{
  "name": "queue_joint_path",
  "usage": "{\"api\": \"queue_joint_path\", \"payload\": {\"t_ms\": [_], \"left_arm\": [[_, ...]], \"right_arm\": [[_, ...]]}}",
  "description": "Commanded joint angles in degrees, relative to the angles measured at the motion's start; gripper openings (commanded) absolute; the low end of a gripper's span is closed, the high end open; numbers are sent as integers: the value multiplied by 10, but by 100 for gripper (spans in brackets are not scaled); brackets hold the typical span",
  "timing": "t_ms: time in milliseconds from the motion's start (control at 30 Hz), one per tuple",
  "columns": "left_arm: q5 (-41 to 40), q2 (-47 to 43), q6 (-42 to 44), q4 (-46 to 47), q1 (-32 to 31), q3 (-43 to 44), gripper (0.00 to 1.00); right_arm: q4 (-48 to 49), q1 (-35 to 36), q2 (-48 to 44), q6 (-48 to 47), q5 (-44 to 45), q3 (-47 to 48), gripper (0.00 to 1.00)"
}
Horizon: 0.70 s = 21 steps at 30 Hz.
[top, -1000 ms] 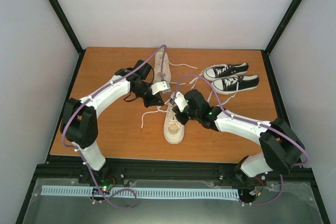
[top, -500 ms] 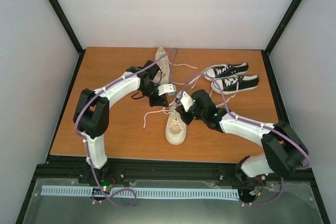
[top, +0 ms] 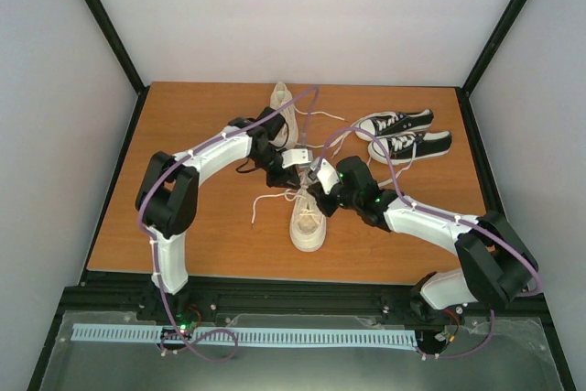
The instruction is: Tie the shoes
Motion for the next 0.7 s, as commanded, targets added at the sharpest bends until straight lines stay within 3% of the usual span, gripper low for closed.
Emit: {"api": "queue_joint_path", "payload": {"t_ms": [0, 200, 367, 433, 567, 667], "left_arm": [[7, 15, 4, 41, -5, 8, 24], [31, -20, 35, 70, -4, -37, 39], [-2, -22, 23, 85, 1, -48, 42], [-6, -28, -3, 87, 10, -41, 51], [-63, -63, -110, 104, 15, -46, 80], [-83, -80, -132, 113, 15, -84, 91]], "right_arm": [[50, -7, -17, 5, -10, -3, 3], [56, -9, -18, 10, -10, -8, 3], [59, -13, -16, 11, -11, -11, 3], [60, -14, -15, 13, -12, -10, 3], [62, -14, -15, 13, -12, -12, 3], [63, -14, -14, 14, -13, -14, 3]]}}
